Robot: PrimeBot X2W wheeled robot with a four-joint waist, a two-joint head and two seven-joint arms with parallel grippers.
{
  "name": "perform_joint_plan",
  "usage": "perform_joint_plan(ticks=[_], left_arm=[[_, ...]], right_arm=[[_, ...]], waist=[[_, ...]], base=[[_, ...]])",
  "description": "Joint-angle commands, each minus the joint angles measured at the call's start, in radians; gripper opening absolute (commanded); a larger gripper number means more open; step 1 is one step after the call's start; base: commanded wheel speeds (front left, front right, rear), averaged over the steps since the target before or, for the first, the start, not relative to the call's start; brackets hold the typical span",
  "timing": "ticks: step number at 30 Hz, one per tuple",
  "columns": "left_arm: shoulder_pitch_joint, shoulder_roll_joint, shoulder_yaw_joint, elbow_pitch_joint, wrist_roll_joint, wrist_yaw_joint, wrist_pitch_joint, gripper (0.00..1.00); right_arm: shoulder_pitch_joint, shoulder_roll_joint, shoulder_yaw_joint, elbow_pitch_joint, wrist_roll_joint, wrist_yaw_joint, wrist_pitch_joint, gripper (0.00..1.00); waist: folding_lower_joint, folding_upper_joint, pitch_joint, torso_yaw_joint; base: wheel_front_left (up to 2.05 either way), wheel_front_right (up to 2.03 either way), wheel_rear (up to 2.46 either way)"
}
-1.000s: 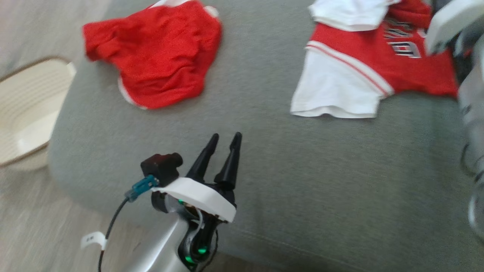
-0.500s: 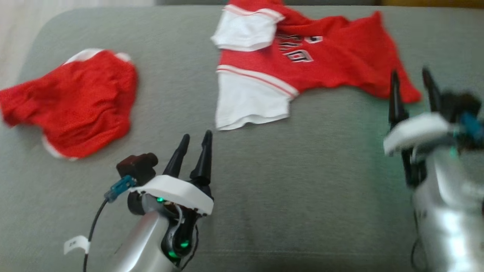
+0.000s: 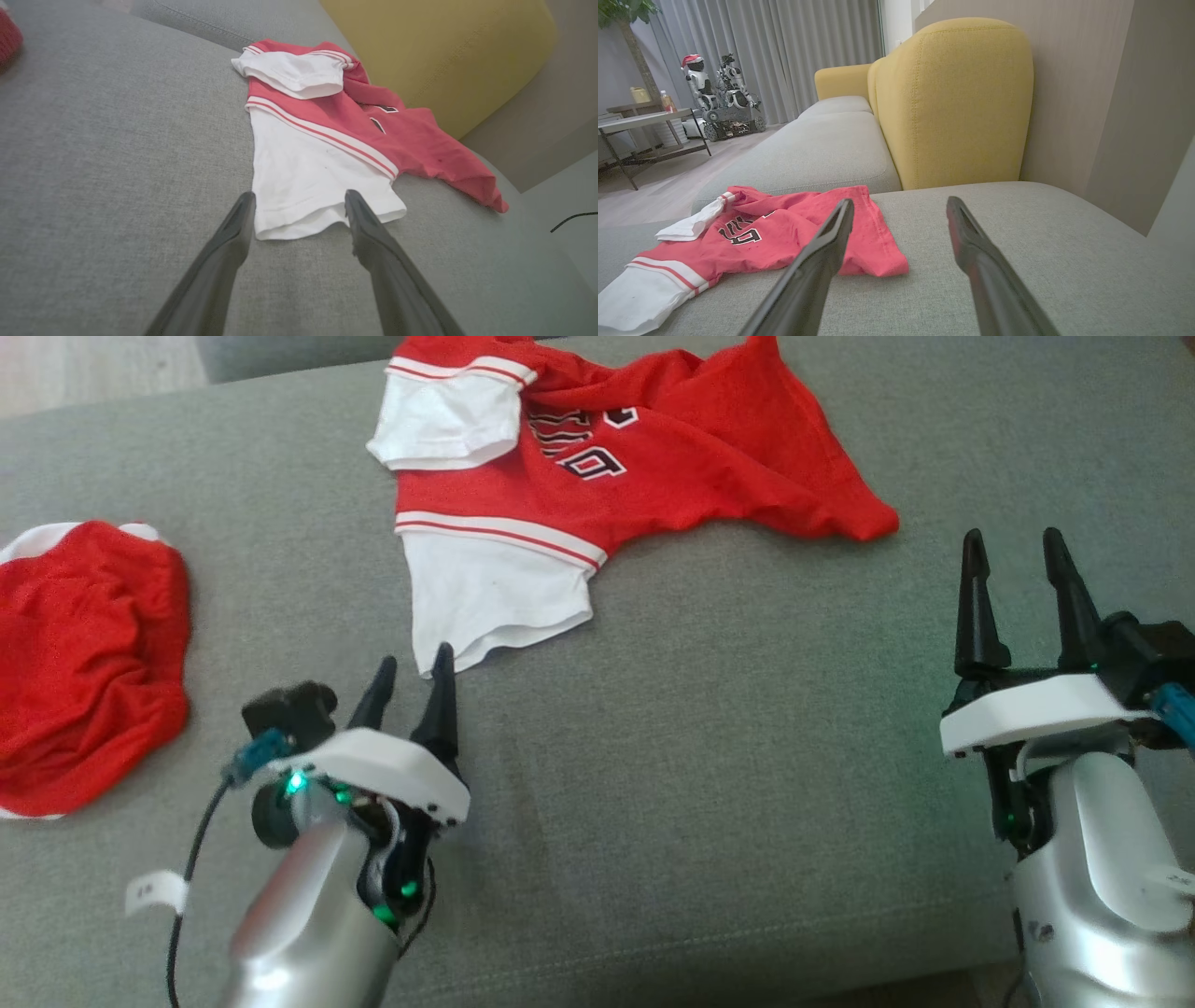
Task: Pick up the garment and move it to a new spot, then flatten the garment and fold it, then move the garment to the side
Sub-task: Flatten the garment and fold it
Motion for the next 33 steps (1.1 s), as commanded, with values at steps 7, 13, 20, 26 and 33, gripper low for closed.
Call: perform_joint_plan(ticks=[7, 13, 20, 26, 33], left_arm=[[-0.14, 0.018, 0.02, 0.16, 0.044, 0.01, -0.009, 1.0], [-0.195, 0.021, 0.002, 0.265, 0.063, 0.007, -0.006, 1.0], [-0.225, 0.019, -0.011, 0.332, 0.069, -0.016, -0.009, 1.0], [-0.26, 0.014, 0.005, 0.347, 0.029, -0.072, -0.011, 0.0], [-0.225, 0.011, 0.122, 0.096, 0.026, -0.096, -0.012, 0.0]], right_arm=[[0.018, 0.014, 0.034, -0.082, 0.013, -0.001, 0.018, 1.0], [0.018, 0.015, 0.035, -0.094, 0.018, -0.001, 0.019, 1.0], [0.011, 0.015, 0.035, -0.098, 0.03, -0.001, 0.017, 1.0], [-0.015, 0.015, 0.0, -0.083, 0.015, -0.001, 0.04, 1.0], [-0.1, 0.015, -0.116, 0.024, 0.046, -0.001, 0.122, 1.0]], waist=[[0.0, 0.0, 0.027, -0.034], [0.0, 0.0, 0.04, -0.047], [0.0, 0.0, 0.053, -0.047], [0.0, 0.0, 0.068, -0.011], [0.0, 0.0, 0.085, 0.085]], base=[[0.0, 0.0, 0.0], [0.0, 0.0, 0.0], [0.0, 0.0, 0.0], [0.0, 0.0, 0.0], [0.0, 0.0, 0.0]])
